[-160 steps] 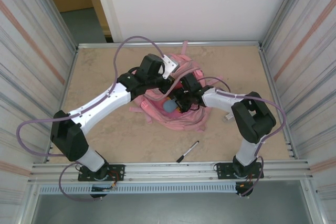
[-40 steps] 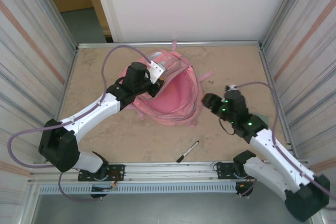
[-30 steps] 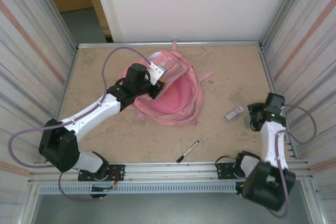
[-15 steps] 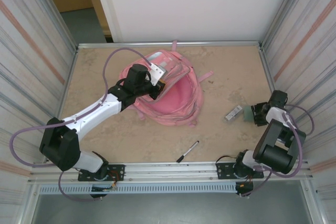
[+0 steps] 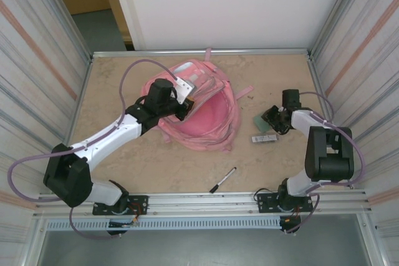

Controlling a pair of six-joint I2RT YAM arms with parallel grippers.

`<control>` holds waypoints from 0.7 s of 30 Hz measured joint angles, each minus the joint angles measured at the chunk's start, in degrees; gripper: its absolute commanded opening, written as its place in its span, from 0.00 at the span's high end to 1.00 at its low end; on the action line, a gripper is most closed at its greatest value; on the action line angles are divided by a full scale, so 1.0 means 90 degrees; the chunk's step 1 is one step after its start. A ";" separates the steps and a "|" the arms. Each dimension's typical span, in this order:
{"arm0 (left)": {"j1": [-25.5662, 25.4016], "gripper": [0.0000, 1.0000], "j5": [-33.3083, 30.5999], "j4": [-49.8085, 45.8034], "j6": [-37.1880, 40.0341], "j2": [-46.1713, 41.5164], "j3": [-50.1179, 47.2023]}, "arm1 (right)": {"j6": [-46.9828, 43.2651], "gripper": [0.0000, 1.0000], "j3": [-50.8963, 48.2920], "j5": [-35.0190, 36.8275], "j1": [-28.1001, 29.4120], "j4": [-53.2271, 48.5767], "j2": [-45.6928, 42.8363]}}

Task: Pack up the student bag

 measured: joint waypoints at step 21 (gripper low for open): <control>0.0000 1.00 -0.0015 -0.0121 -0.0323 -0.0367 -0.0209 | -0.0590 0.36 0.0231 0.0046 -0.0075 -0.1450 -0.0546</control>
